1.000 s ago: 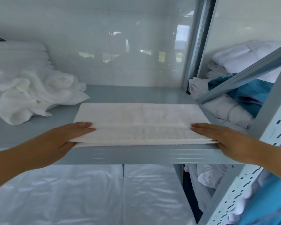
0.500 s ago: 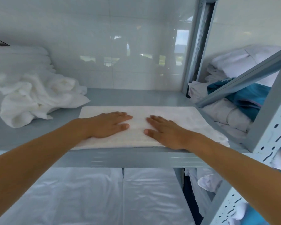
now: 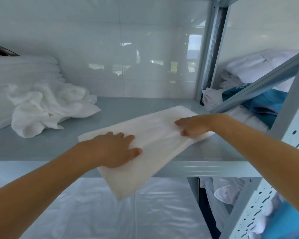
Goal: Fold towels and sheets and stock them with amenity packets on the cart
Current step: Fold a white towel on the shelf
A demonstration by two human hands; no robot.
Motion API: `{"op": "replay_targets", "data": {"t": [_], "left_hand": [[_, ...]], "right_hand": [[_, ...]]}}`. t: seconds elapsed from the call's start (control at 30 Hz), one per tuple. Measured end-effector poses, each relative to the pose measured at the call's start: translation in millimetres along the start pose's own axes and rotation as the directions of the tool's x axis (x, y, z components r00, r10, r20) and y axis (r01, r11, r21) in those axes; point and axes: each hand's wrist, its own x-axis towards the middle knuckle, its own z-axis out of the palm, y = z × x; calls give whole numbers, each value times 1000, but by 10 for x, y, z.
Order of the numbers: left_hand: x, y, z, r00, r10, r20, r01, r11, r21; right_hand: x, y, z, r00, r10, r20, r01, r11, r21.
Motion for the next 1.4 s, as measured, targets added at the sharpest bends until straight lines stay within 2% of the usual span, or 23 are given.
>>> {"op": "replay_targets", "data": {"t": [0.1, 0.2, 0.27, 0.33, 0.5, 0.63, 0.8, 1.07, 1.23, 1.4], "left_hand": [[-116, 111, -239, 981, 6, -193, 12, 996, 91], [85, 98, -376, 945, 52, -324, -73, 996, -56], [286, 30, -353, 951, 164, -264, -203, 970, -132], [469, -53, -286, 945, 247, -213, -288, 939, -190], [795, -149, -97, 941, 290, -176, -327, 913, -245], [874, -151, -59, 927, 331, -178, -368, 897, -244], [830, -126, 81, 937, 335, -102, -349, 877, -331], [489, 22, 87, 963, 264, -51, -267, 913, -307], [-55, 133, 210, 959, 261, -111, -281, 929, -242], [-379, 112, 395, 905, 308, -295, -325, 945, -12]], "right_hand": [[38, -248, -5, 997, 3, -81, 6, 994, 113], [115, -570, 307, 977, 118, -176, -72, 965, 251], [153, -670, 500, 956, 168, -240, -111, 966, 234], [172, -663, 558, 950, 134, -282, -78, 976, 202], [113, -512, 528, 972, -64, -225, 97, 985, 141], [110, -352, 477, 949, -249, -194, 281, 947, 156], [140, -301, 429, 938, -279, -205, 319, 926, 201], [-47, -378, 402, 949, -275, -155, 309, 911, 273], [-392, -404, 544, 921, -359, -149, 387, 886, 255], [-592, -445, 776, 854, -453, -256, 473, 881, 19]]}}
